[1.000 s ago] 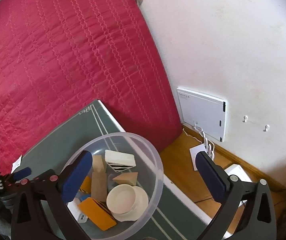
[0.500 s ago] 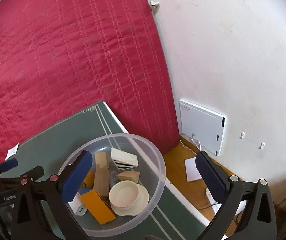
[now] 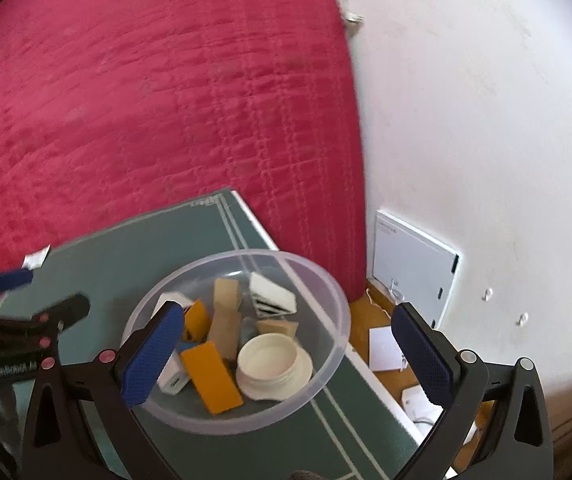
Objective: Organize rigid objects
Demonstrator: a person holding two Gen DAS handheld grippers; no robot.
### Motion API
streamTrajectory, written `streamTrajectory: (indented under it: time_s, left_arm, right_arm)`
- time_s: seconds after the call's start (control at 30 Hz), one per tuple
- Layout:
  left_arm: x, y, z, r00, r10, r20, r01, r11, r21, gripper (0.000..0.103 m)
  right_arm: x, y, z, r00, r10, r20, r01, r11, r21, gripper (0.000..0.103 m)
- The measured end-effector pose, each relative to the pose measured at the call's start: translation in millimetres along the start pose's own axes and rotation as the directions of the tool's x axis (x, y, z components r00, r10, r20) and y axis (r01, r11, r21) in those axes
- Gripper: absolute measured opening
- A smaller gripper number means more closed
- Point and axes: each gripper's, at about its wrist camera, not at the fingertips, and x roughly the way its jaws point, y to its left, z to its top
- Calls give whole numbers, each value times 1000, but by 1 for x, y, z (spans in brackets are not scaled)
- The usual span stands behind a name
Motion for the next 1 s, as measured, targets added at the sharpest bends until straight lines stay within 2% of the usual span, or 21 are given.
streamTrajectory:
  time_s: [0.2,0.57,1.0]
  left_arm:
    - [-7,-7,-5,1000,13,28,-14,1000,27,102]
    - [-2,-20,-14,1000,-8,9,7,999,51,102]
    - [7,-29,-20,999,4,-32,-2,998,66,102]
  right_arm:
    - [-13,13,-11,1000,15,2,-14,998,-63,103]
    - [-4,16,-20,998,13,-69,-21,994,-110,103]
    - [3,16,-23,996,8,-92,-19,992,-122,103]
